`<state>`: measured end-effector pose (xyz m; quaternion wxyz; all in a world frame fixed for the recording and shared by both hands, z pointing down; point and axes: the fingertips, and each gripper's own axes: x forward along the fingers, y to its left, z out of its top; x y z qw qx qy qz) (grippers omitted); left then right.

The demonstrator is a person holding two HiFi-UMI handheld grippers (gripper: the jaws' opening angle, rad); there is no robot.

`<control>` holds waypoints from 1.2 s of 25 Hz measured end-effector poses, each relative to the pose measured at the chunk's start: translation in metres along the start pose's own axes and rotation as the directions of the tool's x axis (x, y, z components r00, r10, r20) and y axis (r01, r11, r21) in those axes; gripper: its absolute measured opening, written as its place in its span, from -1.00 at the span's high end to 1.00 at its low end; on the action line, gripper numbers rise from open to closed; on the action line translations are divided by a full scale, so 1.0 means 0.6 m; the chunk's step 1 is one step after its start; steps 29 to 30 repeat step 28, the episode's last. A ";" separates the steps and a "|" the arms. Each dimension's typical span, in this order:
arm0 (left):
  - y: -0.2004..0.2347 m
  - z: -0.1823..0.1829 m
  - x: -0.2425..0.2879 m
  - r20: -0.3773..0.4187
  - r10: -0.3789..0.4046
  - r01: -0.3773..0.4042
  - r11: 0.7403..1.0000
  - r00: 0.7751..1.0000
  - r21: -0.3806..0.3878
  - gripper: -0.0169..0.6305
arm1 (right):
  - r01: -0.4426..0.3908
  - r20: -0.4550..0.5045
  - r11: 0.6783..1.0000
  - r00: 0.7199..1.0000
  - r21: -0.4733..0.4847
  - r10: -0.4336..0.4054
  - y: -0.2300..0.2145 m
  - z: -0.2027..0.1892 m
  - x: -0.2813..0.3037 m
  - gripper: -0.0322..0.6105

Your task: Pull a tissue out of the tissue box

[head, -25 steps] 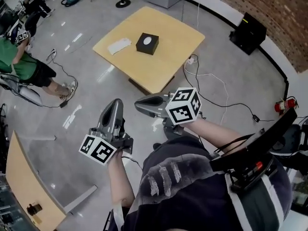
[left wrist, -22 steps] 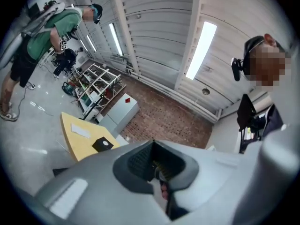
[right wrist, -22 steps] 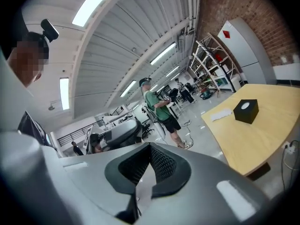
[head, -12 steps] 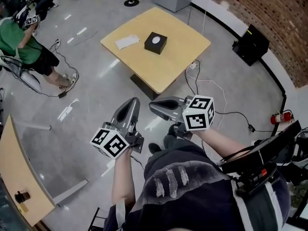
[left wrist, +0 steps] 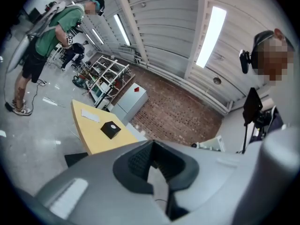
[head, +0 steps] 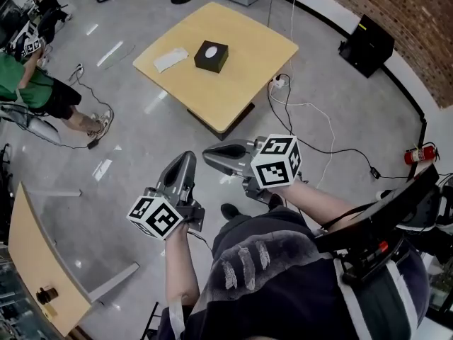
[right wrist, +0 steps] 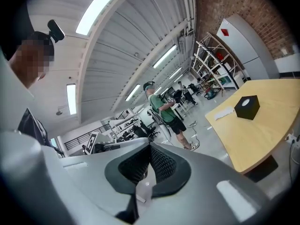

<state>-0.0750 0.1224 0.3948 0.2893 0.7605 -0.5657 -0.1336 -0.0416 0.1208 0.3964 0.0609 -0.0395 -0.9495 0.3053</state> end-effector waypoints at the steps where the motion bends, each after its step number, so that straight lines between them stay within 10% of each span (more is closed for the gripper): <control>1: -0.010 -0.006 0.012 -0.015 0.002 -0.002 1.000 1.000 0.016 0.94 | 0.002 0.006 1.000 1.000 -0.007 -0.002 -0.005 0.004 -0.012 0.90; 30: -0.228 -0.112 0.253 -0.099 0.118 -0.081 0.945 0.988 0.316 0.94 | -0.009 0.138 0.998 0.990 -0.056 0.016 -0.125 0.046 -0.356 0.90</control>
